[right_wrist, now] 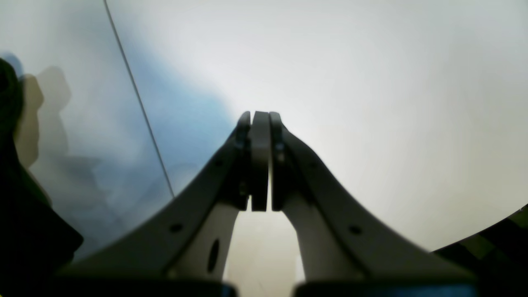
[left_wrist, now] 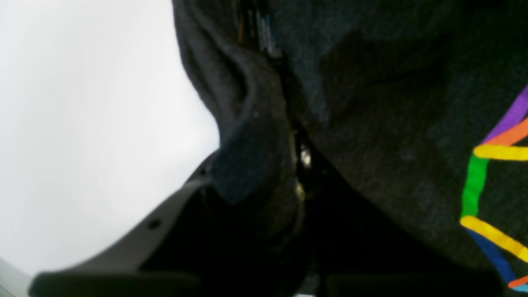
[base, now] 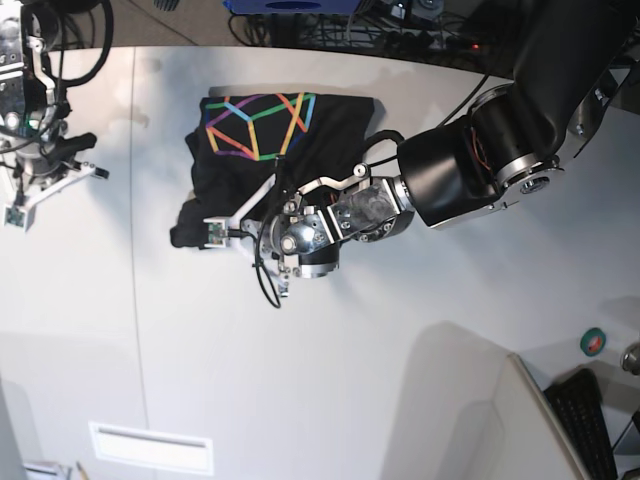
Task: Layout the t-shirt on the table in an organized manner, then fold the t-shirt properly
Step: 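Smooth the folded shirt square with the left gripper and release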
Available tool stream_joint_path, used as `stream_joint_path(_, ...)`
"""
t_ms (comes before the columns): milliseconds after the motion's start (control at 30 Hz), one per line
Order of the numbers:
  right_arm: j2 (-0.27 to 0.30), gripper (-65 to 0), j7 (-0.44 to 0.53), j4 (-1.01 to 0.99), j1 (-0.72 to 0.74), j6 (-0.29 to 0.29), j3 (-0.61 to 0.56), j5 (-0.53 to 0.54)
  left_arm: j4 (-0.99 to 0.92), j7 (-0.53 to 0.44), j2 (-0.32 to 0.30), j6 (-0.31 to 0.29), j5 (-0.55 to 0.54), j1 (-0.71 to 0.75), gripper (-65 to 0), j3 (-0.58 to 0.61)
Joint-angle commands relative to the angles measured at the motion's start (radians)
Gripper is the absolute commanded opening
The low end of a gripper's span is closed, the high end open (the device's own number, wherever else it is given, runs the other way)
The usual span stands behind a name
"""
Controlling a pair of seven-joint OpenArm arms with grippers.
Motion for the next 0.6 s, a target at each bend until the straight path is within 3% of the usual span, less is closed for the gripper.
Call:
stream_joint_path(0, 0.015, -65.0, 0.019, 0.013, 0.005, -0.003, 0.002, -0.008, 0.014, -0.005, 0.010, 0.006, 0.001, -0.028, -65.0, -0.007)
stream_joint_path(167, 0.015, -65.0, 0.019, 0.013, 0.005, -0.003, 0.002, -0.008, 0.014, -0.004, 0.010, 0.006, 0.001, -0.037, -65.0, -0.007)
stream_joint_path(233, 0.015, -65.0, 0.019, 0.013, 0.005, -0.003, 0.002, -0.008, 0.014, -0.004, 0.010, 0.005, 0.001, -0.040, -53.3, -0.008)
stream_joint_path(367, 0.015, -65.0, 0.019, 0.013, 0.005, -0.003, 0.002, -0.008, 0.063, -0.004, 0.004, 0.005, 0.001, -0.059, -23.7, -0.008)
stream_joint_path(433, 0.015, -65.0, 0.019, 0.013, 0.005, -0.003, 0.002, -0.008, 0.092, -0.002, 0.002, 0.005, 0.001, -0.062, -13.8, -0.008)
stream_joint_path(500, 0.015, -65.0, 0.019, 0.013, 0.005, -0.003, 0.002, -0.008, 0.112, -0.001, 0.002, 0.005, 0.001, -0.074, -8.1, -0.008)
stream_joint_path(567, 0.015, -65.0, 0.019, 0.013, 0.005, -0.003, 0.002, -0.008, 0.134, 0.031, 0.002, 0.005, -0.002, -0.091, -7.1, -0.008)
